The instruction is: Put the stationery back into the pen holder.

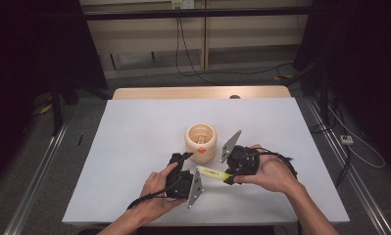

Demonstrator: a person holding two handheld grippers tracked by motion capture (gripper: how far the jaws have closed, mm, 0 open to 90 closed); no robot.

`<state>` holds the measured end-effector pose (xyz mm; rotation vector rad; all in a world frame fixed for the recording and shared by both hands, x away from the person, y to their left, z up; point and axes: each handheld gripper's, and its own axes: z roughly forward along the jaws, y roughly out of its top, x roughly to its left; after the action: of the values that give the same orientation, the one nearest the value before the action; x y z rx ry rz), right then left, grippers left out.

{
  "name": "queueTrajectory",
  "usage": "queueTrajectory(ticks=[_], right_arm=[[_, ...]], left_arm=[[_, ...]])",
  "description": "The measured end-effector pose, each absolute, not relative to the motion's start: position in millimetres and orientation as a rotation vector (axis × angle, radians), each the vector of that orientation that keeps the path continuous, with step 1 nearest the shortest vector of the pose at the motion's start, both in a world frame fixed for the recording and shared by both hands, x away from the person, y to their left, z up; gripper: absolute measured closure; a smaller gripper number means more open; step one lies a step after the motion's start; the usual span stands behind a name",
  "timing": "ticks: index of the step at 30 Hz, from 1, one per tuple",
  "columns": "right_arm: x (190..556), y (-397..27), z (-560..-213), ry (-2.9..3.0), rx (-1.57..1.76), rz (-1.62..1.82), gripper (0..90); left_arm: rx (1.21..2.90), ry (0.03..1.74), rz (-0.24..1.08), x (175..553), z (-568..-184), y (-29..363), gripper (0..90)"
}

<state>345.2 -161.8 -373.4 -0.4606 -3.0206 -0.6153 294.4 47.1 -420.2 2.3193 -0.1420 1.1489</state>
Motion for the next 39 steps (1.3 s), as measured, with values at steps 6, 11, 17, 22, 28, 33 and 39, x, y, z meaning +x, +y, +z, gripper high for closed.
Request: queueTrajectory(ticks=[6, 11, 17, 22, 28, 33, 39], right_arm=[[349, -150, -375, -3.017, -0.473, -0.581, 66.8], [353, -141, -376, -3.005, -0.486, -0.566, 66.7], [355, -129, -380, -2.991, -0.465, -0.557, 66.7], [356, -122, -379, -2.984, -0.471, -0.56, 66.7], [358, -117, -383, -2.971, -0.495, -0.536, 66.7], [357, -113, -384, -2.956, -0.497, -0.541, 66.7], [358, -112, -385, -2.945, -0.506, -0.584, 66.6]], left_arm=[[2.33, -0.261, 1.307, 283, -431, 44, 21.9], [2.334, -0.326, 1.359, 275, -437, 42, 27.4], [2.331, -0.422, 1.438, 268, -442, 39, 36.3], [2.348, -0.453, 1.431, 265, -448, 36, 45.9], [2.362, -0.447, 1.433, 268, -448, 36, 55.8], [2.36, -0.487, 1.448, 266, -450, 34, 65.1], [2.355, -0.499, 1.5, 265, -453, 34, 73.3]])
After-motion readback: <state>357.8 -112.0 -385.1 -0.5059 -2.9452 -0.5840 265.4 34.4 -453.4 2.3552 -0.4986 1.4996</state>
